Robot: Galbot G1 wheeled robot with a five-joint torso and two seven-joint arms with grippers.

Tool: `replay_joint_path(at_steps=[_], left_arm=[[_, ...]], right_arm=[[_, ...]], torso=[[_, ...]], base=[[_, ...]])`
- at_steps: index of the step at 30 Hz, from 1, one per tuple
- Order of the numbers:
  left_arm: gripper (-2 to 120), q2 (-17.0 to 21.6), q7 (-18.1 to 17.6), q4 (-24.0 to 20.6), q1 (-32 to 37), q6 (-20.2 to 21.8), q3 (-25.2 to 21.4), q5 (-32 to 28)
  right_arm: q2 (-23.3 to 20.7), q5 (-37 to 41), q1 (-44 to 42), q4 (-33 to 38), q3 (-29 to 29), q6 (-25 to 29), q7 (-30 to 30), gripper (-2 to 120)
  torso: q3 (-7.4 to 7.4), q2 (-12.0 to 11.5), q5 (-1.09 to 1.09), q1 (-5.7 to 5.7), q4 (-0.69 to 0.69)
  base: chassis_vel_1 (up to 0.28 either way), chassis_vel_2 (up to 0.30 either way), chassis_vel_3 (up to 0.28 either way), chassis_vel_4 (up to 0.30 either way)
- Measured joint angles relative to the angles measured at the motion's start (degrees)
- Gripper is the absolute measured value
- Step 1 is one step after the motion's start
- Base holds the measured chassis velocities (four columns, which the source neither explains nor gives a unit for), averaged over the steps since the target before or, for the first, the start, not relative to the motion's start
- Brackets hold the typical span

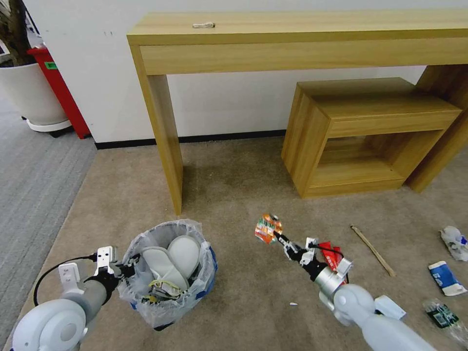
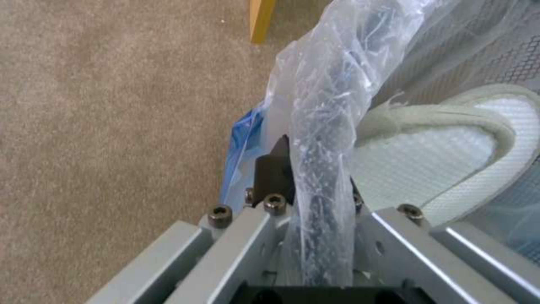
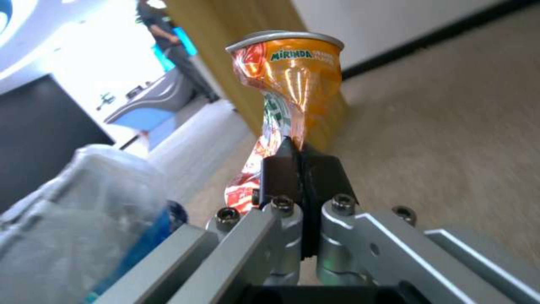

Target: Pick up the trash bin and place the garbage on the floor into it.

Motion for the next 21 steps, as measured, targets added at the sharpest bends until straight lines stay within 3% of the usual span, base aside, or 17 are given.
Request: replay_joint_path(at_steps=[14,21], left_arm=[[1,1.16,0.30,-0.12,0.16,0.30,0.25,0.69],[1,1.28,0.57,-0.03,-0.14,0.53,0.77,1.35]], right_arm=[[-3.75,-10.46,3.25,4.32,1.23,3.52,-7.12,0],[-6.94,-12.95,5.34,8.16,-0.85,3.99,-7.93,0]], torso=[[0.00,0.00,-0.01,0.00,0.00],[0.00,0.00,-0.02,0.00,0.00]], base=[[0.000,0.000,0.000,0.000],[0.000,0.000,0.000,0.000]])
